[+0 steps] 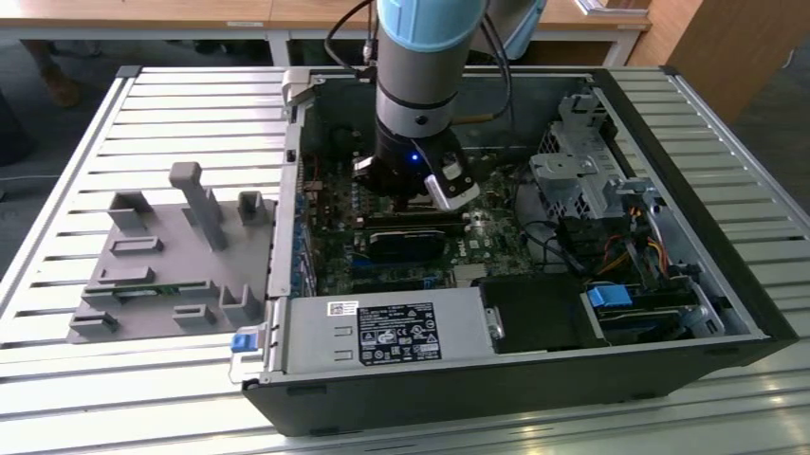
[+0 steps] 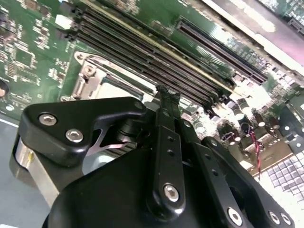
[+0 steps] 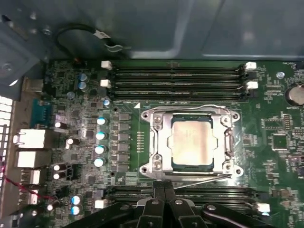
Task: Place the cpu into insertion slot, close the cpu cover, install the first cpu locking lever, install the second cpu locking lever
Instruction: 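Install the second cpu locking lever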
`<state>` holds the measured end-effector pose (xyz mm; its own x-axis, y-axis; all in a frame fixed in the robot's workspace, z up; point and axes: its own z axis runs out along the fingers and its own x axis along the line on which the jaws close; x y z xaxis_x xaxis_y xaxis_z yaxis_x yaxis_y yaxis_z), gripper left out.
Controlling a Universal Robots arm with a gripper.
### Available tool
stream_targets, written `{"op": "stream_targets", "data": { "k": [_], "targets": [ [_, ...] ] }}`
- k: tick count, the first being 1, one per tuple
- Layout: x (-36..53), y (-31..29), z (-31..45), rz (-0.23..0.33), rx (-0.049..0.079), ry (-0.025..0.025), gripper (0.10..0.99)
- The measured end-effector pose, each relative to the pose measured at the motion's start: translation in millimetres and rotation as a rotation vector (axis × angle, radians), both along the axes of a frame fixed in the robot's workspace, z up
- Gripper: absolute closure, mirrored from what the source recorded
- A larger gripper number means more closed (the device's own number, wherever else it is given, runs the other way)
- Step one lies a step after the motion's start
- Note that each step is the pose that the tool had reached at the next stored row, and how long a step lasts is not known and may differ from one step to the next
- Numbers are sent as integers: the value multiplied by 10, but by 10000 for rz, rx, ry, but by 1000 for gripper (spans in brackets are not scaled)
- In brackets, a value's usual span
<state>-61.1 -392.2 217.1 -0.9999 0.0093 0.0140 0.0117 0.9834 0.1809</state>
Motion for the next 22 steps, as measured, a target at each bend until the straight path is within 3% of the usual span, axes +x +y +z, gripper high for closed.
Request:
{"op": "stream_targets", "data": {
  "k": [5, 10, 17, 22],
  "targets": [
    [-35, -16, -57, 1, 174, -1, 969],
    [-58, -19, -139, 1, 230, 0, 969],
    [-83, -59, -194, 1, 569, -1, 969],
    [-104, -59, -219, 1, 679, 0, 969]
  ]
}}
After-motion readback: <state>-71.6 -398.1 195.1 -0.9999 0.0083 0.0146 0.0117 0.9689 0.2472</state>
